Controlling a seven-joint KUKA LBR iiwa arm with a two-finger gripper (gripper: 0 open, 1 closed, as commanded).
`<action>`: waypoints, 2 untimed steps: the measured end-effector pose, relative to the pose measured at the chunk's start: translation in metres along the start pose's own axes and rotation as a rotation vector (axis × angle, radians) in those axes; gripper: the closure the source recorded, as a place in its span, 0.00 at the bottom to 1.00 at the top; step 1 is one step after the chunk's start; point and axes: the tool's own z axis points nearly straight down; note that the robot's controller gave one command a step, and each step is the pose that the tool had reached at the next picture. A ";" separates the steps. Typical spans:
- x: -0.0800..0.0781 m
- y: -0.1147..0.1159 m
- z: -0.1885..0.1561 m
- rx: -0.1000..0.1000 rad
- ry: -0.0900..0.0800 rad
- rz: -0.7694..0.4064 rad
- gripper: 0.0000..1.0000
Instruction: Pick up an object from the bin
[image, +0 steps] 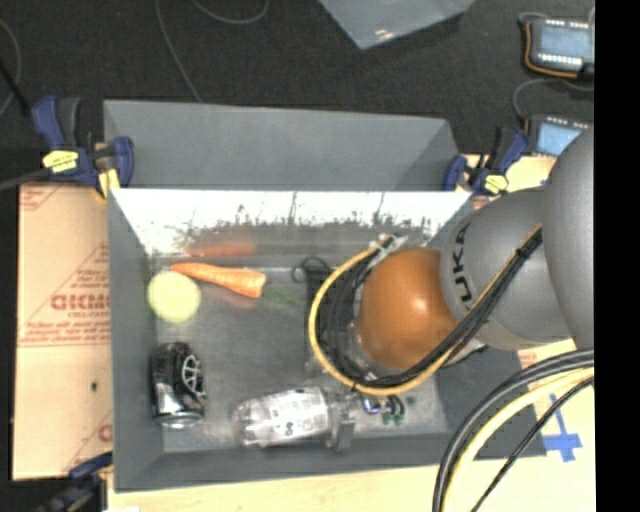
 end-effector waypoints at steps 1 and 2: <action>-0.002 0.013 0.011 0.000 -0.003 0.138 1.00; -0.002 0.013 0.011 0.000 -0.003 0.138 1.00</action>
Offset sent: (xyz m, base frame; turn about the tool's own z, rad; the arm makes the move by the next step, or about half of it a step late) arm 0.0000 0.0000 0.0000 0.0000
